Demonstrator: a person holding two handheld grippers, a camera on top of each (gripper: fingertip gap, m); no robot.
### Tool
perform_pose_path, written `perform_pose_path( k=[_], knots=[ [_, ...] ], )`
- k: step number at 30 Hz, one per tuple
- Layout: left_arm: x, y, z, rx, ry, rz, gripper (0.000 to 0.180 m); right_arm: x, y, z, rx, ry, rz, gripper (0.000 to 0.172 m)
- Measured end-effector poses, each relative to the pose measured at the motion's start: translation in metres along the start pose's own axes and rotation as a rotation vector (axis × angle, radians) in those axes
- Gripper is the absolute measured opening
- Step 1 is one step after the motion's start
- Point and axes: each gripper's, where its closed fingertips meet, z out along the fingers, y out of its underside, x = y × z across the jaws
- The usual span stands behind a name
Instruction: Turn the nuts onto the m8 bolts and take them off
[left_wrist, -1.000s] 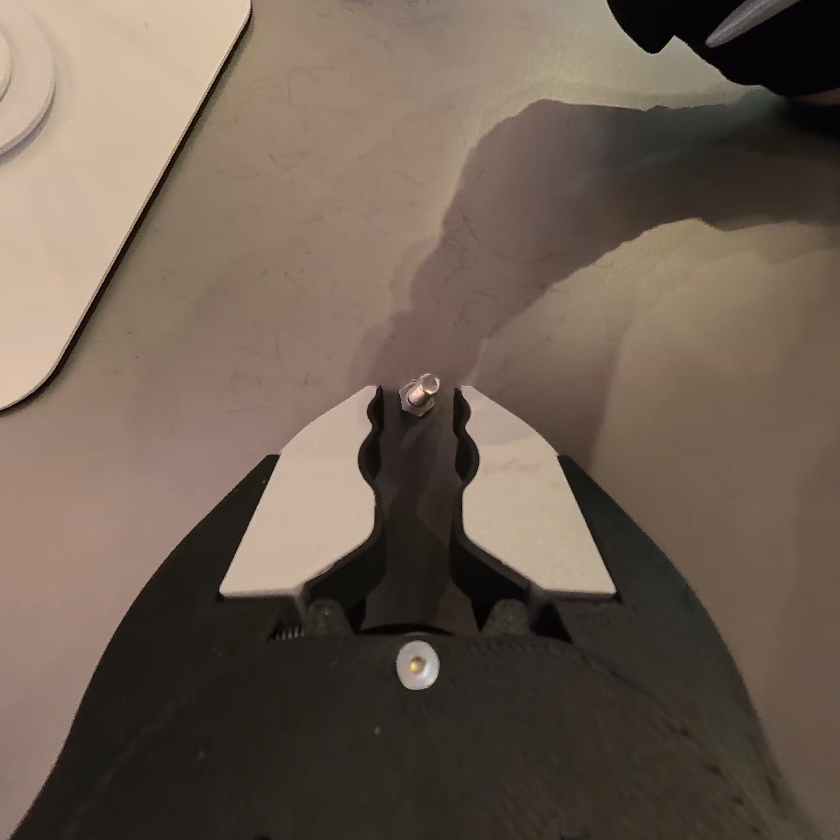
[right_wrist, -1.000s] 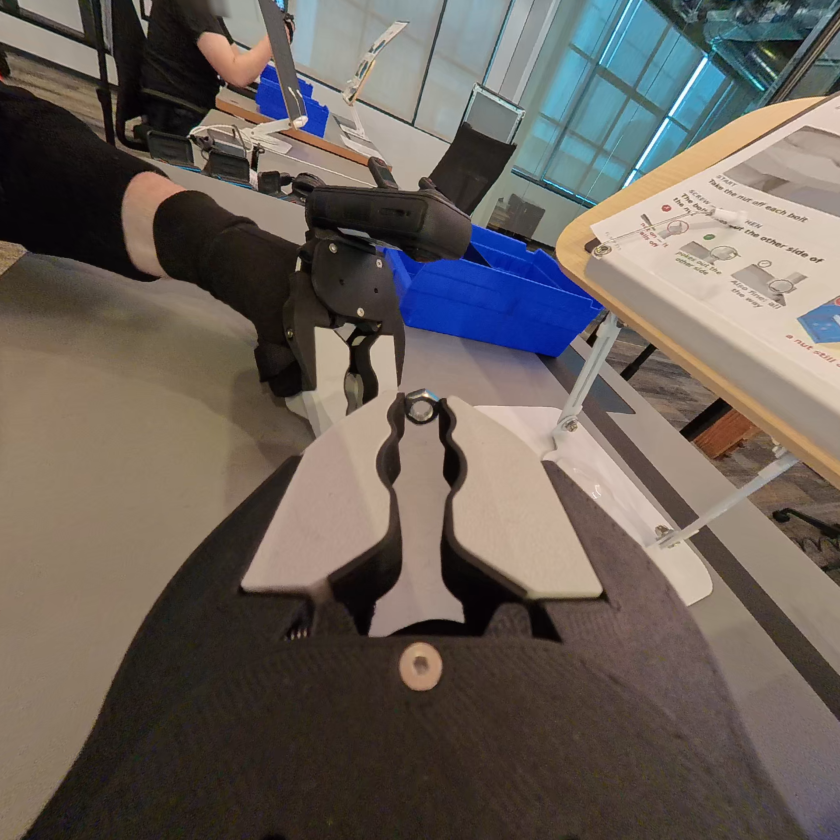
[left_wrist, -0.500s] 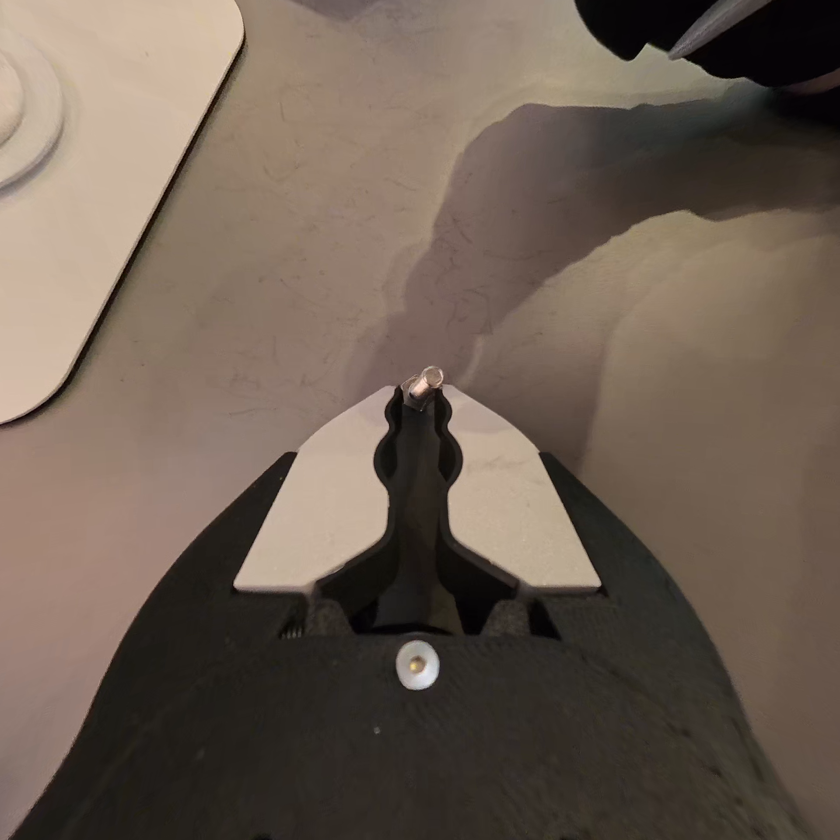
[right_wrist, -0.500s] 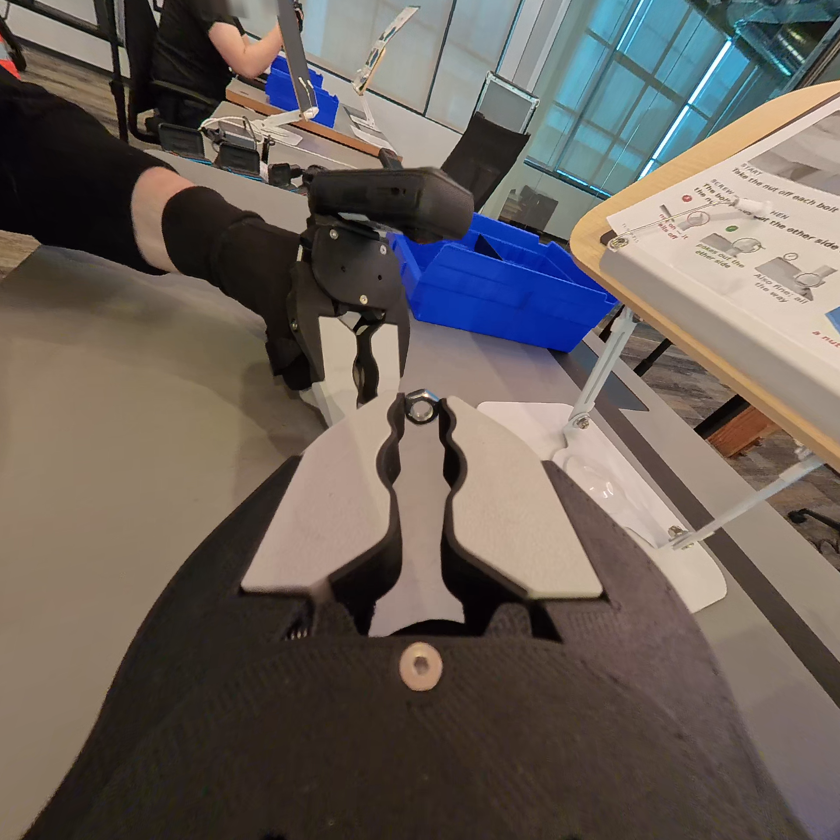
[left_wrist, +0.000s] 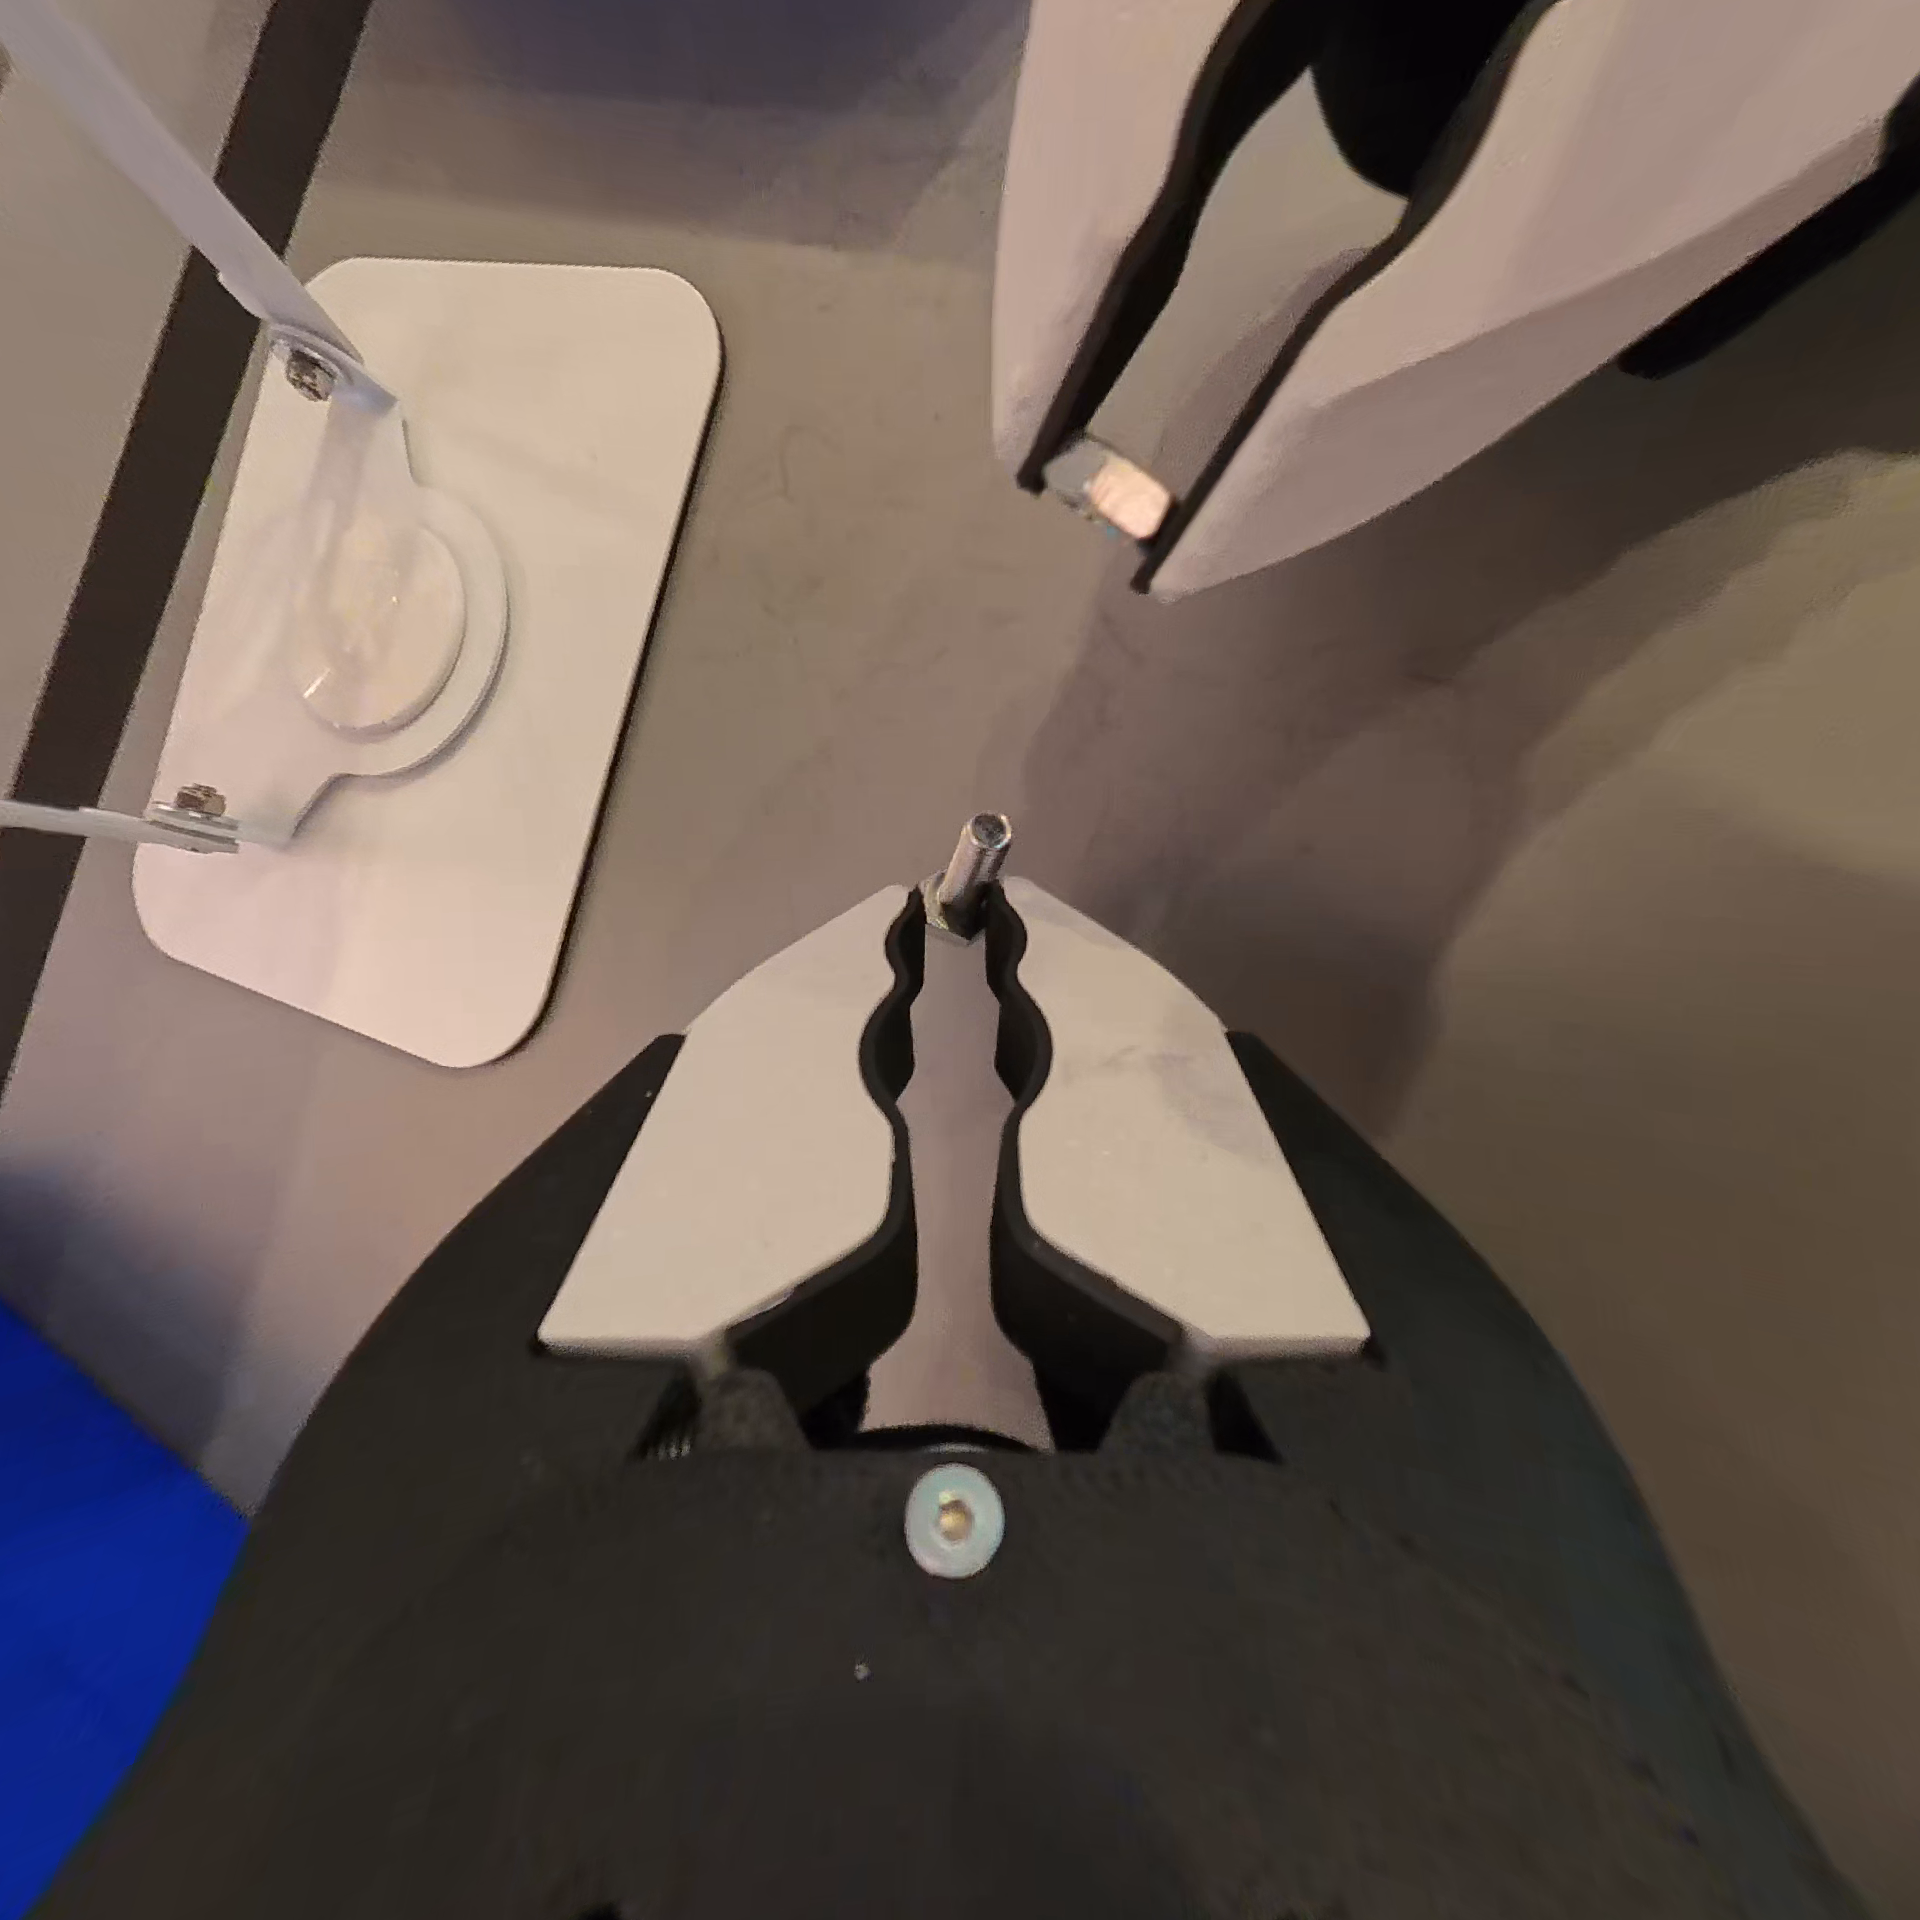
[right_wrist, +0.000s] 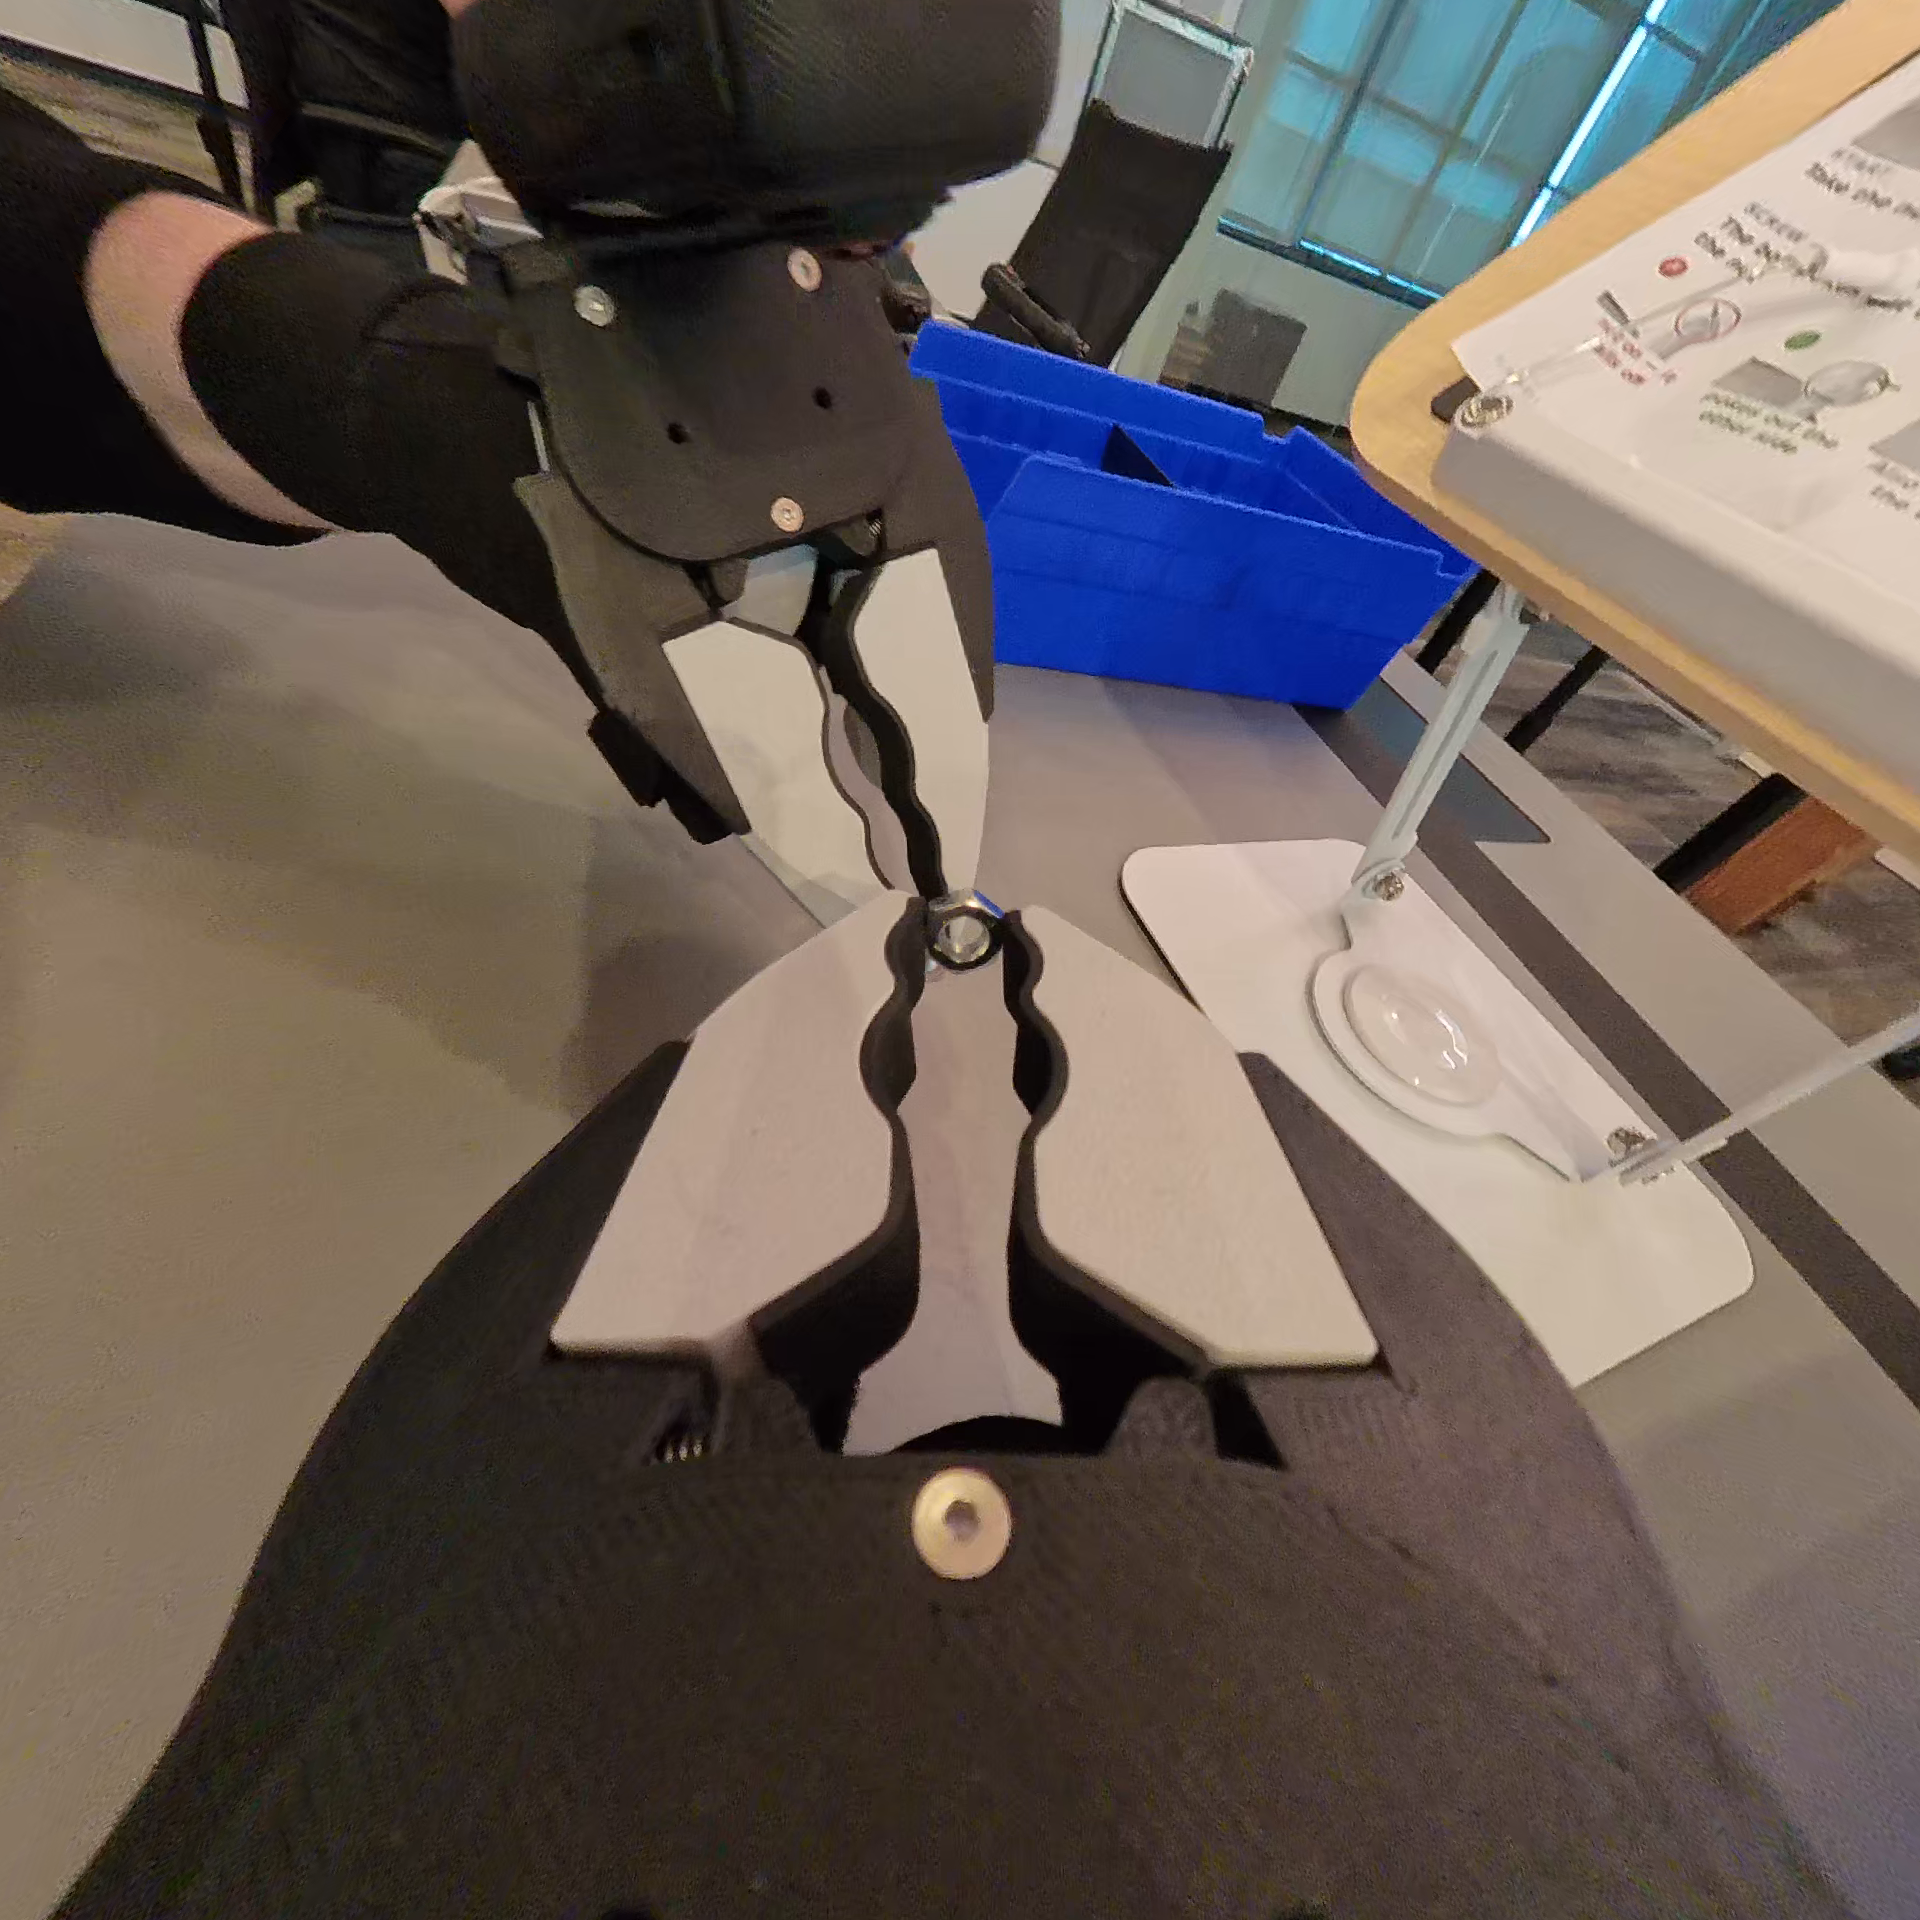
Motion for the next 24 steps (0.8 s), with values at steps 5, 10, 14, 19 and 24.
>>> perform_pose_path(
  k=[5, 10, 14, 19, 24],
  knots=[
    [0.01, 0.011, 0.011, -0.096, 0.043, 0.03, 0.011, 0.008, 0.002, -0.003, -0.005, 0.019, 0.016, 0.014],
    [0.025, 0.023, 0.017, -0.201, 0.121, 0.084, 0.011, 0.007, 0.006, -0.001, -0.017, 0.012, 0.014, 0.014],
    [0.028, 0.023, 0.019, -0.223, 0.131, 0.12, 0.011, 0.008, 0.008, -0.001, -0.021, 0.011, 0.019, 0.014],
    [0.029, 0.02, 0.02, -0.218, 0.139, 0.125, 0.011, 0.012, 0.01, -0.002, -0.02, 0.018, 0.033, 0.014],
    [0.032, 0.018, 0.02, -0.186, 0.161, 0.116, 0.011, 0.014, 0.01, -0.003, -0.018, 0.02, 0.039, 0.014]
  ],
)
